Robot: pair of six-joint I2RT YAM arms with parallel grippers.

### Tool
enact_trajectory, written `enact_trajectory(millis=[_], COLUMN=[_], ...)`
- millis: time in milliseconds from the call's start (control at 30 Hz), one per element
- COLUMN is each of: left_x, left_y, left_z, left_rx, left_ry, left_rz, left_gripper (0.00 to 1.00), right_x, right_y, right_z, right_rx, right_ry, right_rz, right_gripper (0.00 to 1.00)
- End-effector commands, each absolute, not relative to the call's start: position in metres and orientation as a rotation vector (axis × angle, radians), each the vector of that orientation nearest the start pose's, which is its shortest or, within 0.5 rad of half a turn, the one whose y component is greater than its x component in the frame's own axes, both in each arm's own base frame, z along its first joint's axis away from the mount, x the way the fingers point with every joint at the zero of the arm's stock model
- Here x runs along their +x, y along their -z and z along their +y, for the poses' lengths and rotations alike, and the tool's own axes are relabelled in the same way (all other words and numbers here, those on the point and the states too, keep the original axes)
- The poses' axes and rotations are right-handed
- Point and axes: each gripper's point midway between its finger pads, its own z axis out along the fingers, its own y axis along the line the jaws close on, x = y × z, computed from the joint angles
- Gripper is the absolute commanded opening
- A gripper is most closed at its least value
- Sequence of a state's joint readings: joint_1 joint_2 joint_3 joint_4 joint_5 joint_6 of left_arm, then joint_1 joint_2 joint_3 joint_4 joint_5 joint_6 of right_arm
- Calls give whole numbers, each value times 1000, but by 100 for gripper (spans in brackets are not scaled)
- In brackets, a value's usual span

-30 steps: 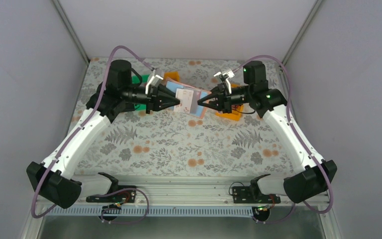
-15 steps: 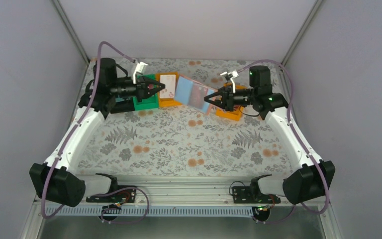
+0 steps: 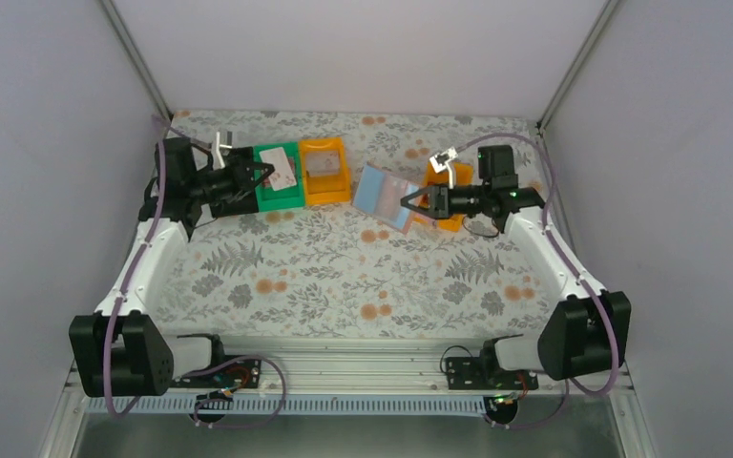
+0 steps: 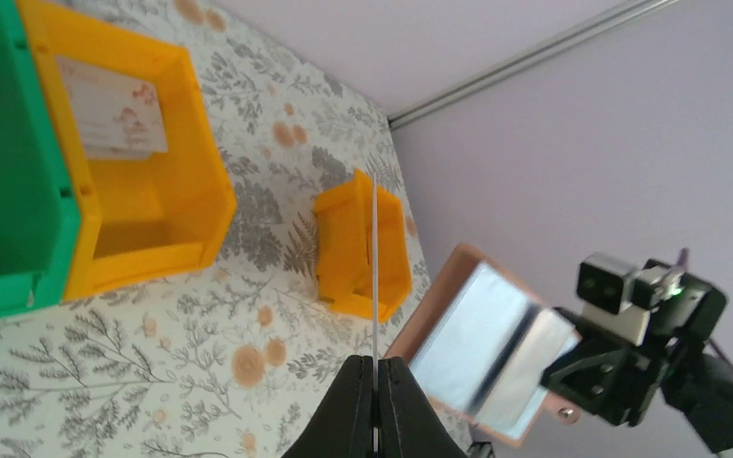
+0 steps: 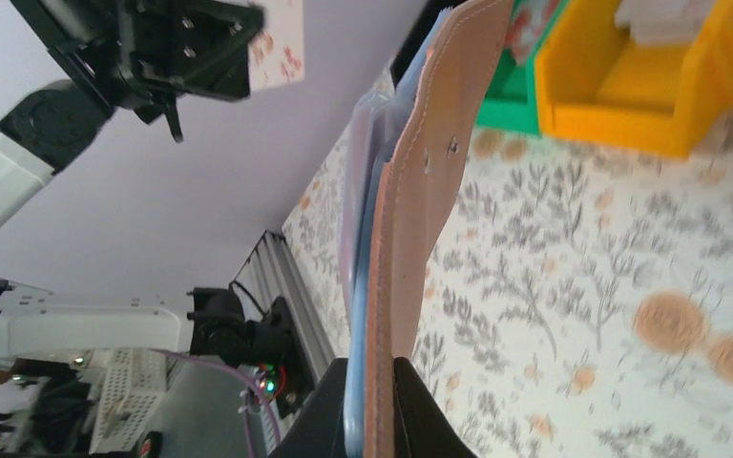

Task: Take the credit cards out of the card holder

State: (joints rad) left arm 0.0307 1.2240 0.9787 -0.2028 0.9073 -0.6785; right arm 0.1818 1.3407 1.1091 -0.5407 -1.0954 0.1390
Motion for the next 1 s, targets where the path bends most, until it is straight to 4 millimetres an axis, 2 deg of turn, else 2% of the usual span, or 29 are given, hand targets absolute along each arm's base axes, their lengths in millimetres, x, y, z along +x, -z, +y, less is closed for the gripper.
enact_trajectory(millis=[0, 67, 200, 300, 367, 467, 567, 600, 633, 733, 800, 833, 867, 900, 967], left_x=[351, 349, 345, 341, 339, 335, 333, 331, 331, 327, 325, 324, 322, 321, 317], left_y=[-294, -300, -309, -315, -317, -323, -332, -337, -341, -352, -358, -361, -367, -369, -379], left_z=[-123, -125, -128, -129, -130, -132, -134, -134, -135, -136, -138, -139, -141, -142, -148], left_rx=[-171, -135, -87, -68, -57, -29, 10, 27, 47, 91, 124, 141, 165, 181, 237], left_ry=[1350, 1347, 1368, 1379, 1380, 1393, 1398, 1395, 1390, 1385, 1391, 1393, 1392, 1397, 1405], left_rz=[2038, 2021, 1988, 1969, 1962, 1943, 1923, 1914, 1902, 1874, 1854, 1845, 1827, 1821, 1794], left_gripper=[2, 2, 2, 2, 2, 2, 2, 2, 2, 2, 2, 2, 2, 2, 2], right_x=[268, 258, 229, 218, 218, 218, 215, 215, 216, 229, 246, 260, 271, 284, 309], right_y=[-232, -206, -160, -132, -117, -84, -64, -58, -55, -50, -54, -57, -67, -80, -127], right_z=[220, 231, 268, 283, 286, 285, 282, 279, 275, 258, 238, 223, 213, 203, 199], right_rx=[-562, -558, -641, -689, -694, -672, -679, -676, -662, -542, -431, -362, -323, -297, -298], right_ry=[-1531, -1555, -1637, -1670, -1684, -1676, -1653, -1627, -1594, -1442, -1250, -1085, -965, -835, -709], right_rz=[2237, 2314, 2442, 2525, 2559, 2675, 2772, 2803, 2833, 2911, 2963, 2983, 2975, 2956, 2833], right_gripper=[4, 4, 4, 4, 4, 4, 4, 6, 12, 45, 58, 63, 66, 74, 85])
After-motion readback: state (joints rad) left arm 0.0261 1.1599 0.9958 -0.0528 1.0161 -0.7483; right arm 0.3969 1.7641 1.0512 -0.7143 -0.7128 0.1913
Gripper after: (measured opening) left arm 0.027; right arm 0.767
